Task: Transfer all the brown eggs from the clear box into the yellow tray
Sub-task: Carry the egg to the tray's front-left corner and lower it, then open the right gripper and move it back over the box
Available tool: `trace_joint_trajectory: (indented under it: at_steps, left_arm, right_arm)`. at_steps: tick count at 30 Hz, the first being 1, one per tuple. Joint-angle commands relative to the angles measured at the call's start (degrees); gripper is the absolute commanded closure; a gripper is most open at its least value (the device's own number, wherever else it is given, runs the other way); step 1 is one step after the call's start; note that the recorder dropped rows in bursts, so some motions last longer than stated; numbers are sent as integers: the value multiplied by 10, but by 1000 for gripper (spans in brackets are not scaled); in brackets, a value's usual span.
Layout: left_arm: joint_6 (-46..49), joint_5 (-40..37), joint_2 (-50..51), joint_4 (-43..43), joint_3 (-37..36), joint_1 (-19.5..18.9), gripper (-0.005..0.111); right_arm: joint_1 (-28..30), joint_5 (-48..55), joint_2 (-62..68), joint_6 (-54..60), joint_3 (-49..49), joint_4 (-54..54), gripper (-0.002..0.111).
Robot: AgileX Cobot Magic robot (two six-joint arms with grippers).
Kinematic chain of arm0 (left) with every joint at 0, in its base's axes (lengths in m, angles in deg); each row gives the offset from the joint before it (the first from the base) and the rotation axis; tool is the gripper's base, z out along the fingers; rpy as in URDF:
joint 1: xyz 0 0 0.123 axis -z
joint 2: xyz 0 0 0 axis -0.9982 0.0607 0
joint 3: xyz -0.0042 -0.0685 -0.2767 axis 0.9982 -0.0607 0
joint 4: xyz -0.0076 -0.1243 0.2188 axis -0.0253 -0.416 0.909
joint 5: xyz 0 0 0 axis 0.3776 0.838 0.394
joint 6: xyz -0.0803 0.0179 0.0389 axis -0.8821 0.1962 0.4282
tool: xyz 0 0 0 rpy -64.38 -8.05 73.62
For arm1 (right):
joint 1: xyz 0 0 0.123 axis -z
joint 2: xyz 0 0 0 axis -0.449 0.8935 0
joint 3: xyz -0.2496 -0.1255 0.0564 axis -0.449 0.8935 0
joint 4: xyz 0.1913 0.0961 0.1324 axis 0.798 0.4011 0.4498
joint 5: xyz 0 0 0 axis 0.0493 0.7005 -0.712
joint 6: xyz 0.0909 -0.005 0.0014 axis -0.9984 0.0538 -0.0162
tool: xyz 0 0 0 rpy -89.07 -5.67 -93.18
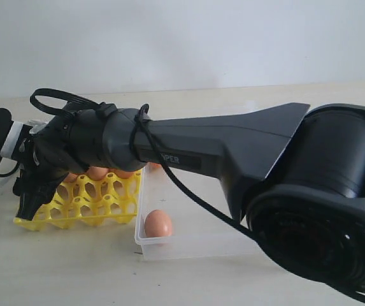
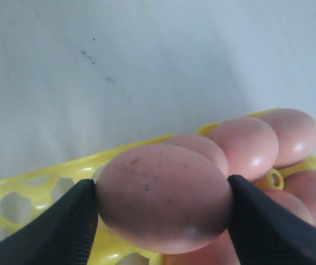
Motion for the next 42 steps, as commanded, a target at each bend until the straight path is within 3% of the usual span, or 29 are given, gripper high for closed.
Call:
trace_joint_trajectory:
  at_steps: [1,13,23,27,42]
  left_arm:
    - [0,3,-3,-1,2,2,107]
    - [0,3,-3,-1,2,2,107]
    - [0,3,-3,-1,2,2,107]
    - [0,3,-3,-1,2,2,107]
    - [0,3,-3,-1,2,2,107]
  right_arm:
    - [-3,-7,7,-2,-7,-3,108]
    - [-4,-5,12,-2,-7,1,105]
    - [-5,-4,12,-2,-7,2,61]
    - [-5,0,12,-2,-7,2,50]
    - [-5,29,1,-2,-7,2,47]
